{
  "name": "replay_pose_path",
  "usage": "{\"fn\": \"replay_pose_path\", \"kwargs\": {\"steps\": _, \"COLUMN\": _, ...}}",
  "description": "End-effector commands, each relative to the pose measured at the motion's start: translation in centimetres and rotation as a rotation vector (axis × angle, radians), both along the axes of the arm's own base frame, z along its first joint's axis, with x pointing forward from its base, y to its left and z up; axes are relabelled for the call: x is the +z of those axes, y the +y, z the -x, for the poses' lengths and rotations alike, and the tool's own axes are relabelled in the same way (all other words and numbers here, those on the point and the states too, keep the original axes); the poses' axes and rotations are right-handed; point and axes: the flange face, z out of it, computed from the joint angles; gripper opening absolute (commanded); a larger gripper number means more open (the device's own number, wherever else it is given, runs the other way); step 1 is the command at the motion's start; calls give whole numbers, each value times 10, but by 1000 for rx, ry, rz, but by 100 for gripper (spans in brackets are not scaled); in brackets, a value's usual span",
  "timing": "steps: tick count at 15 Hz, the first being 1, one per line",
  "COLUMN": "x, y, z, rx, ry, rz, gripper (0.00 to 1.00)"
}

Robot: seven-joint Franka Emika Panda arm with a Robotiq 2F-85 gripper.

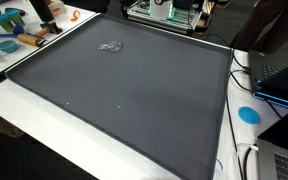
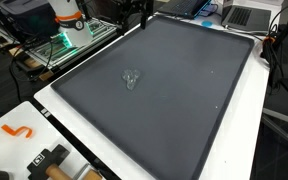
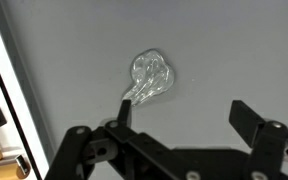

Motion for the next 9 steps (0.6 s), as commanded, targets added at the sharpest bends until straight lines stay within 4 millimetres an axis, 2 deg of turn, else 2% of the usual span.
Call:
{"fn": "replay_pose_path", "kwargs": {"steps": 1, "x": -4, "y": 14, "z": -22, "rx": 63, "ry": 78, "rz": 73, "gripper": 100}}
{"fn": "replay_pose_path", "kwargs": {"steps": 9, "x": -11, "y": 22, "z": -49, "rx": 131, "ry": 128, "rz": 137, "gripper": 100}}
